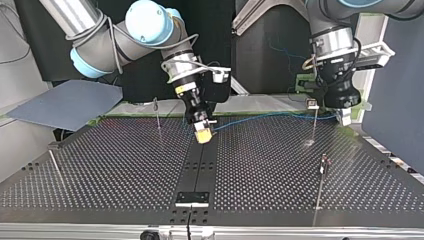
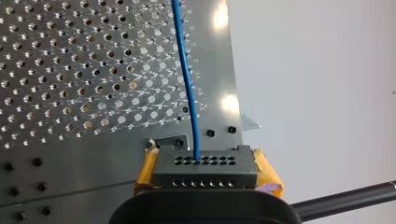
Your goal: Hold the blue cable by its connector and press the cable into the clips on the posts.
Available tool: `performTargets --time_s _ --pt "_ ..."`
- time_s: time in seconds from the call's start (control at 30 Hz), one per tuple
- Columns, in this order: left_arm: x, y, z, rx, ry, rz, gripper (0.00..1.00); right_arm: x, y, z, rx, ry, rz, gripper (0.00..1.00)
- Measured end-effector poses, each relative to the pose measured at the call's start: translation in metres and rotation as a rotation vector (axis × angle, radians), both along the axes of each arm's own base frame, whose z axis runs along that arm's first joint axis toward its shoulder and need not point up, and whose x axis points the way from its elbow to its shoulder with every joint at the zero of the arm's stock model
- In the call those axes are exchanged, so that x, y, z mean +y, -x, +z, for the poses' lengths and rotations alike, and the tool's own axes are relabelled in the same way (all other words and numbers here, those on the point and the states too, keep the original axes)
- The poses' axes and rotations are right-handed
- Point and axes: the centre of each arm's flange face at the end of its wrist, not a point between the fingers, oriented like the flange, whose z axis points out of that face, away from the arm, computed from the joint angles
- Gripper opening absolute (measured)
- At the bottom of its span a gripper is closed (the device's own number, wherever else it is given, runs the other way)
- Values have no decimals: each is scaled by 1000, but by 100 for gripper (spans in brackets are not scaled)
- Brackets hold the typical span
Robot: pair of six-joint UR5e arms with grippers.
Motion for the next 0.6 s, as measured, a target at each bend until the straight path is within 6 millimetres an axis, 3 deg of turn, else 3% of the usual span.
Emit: performTargets --time_s 0.6 --pt "3 -44 -12 85 -74 -6 0 -3 -9 4 -6 6 5 0"
